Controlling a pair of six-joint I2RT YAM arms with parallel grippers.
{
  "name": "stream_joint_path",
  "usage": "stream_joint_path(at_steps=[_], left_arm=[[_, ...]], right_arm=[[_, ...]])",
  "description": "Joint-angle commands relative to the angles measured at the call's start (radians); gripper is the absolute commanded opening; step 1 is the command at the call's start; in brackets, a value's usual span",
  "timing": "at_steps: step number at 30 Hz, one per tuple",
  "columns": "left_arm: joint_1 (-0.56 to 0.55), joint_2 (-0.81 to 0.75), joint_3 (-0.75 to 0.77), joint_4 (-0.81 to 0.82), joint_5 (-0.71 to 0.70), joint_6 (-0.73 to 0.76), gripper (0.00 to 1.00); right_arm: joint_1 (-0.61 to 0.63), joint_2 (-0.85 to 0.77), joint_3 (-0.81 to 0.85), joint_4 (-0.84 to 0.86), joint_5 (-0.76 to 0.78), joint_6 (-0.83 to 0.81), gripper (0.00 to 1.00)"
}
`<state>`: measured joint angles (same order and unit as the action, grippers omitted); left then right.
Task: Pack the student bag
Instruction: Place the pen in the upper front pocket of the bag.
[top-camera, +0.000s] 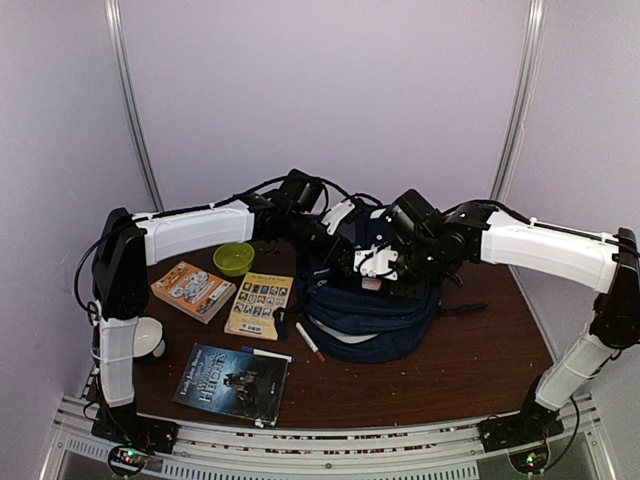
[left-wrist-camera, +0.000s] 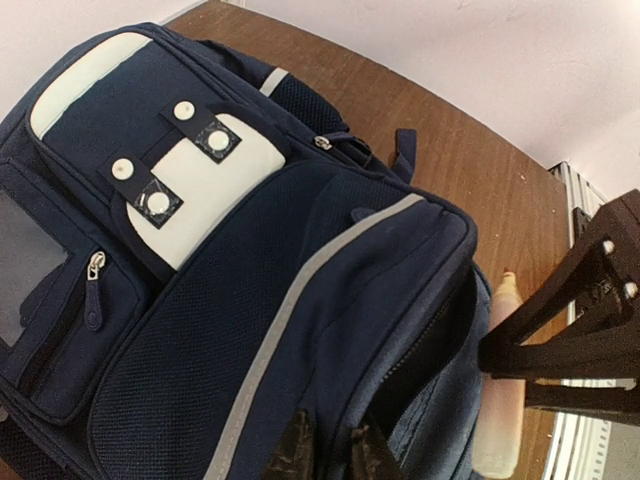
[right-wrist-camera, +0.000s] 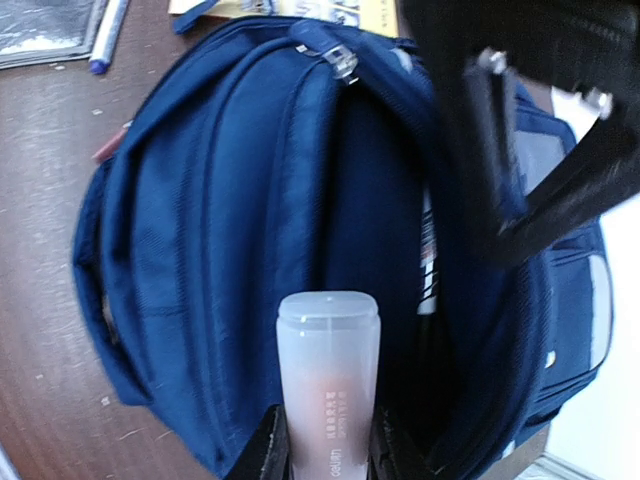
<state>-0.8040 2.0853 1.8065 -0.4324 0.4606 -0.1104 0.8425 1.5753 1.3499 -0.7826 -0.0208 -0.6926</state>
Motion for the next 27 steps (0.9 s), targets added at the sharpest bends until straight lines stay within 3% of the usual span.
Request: stream_joint_path(at_steps=[1,18,27], left_arm=[[0.019,-0.049,0.018,0.049,0.019,-0.018,0.13],[0.019,-0.053,0.013,0.066,0.054,-0.028,0.13],[0.018,-0.052,0.012,0.067,0.057,-0.030,0.13]], right_arm=[[-0.002,0.063,0.046,0.082,0.088,-0.056,0.19],[-0.012,0.188,-0.024,0.384,0.194,-0.200,0.21],[-0.015,0.197,-0.057,0.446,0.234,-0.205,0.37]])
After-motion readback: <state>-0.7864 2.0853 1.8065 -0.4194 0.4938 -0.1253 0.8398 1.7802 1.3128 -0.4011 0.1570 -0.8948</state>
